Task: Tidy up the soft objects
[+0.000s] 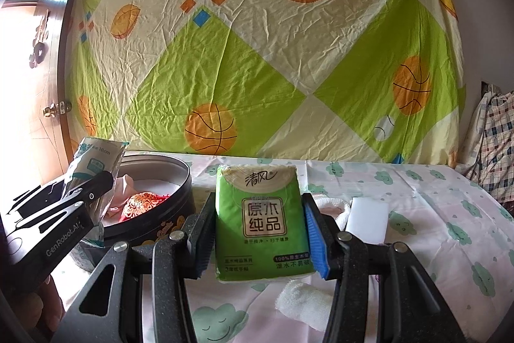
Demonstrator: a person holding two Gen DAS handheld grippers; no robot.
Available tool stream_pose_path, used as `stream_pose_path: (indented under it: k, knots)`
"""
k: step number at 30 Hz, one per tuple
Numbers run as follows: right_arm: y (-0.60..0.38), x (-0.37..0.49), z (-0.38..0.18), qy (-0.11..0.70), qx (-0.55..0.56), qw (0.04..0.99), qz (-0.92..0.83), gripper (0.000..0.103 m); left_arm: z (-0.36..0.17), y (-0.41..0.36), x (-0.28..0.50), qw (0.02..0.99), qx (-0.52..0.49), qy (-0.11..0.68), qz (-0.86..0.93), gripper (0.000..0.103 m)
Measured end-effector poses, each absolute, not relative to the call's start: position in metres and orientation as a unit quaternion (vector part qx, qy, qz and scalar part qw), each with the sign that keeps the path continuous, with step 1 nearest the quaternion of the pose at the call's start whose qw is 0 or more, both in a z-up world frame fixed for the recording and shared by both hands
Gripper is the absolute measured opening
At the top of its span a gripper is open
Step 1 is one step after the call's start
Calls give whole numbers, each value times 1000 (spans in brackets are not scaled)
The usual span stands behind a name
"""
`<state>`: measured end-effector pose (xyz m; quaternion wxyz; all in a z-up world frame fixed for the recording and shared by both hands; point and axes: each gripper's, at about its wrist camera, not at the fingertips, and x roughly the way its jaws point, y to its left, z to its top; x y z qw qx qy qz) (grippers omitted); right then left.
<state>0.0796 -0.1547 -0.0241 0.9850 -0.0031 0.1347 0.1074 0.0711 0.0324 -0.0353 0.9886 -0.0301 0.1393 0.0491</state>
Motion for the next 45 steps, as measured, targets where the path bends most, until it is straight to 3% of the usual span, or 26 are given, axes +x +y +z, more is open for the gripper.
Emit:
stream_pose_path:
  k: [45]
  knots:
    - [-83, 89, -26, 157, -24, 971, 176, 52, -38, 92, 62, 984, -54, 152, 72, 32]
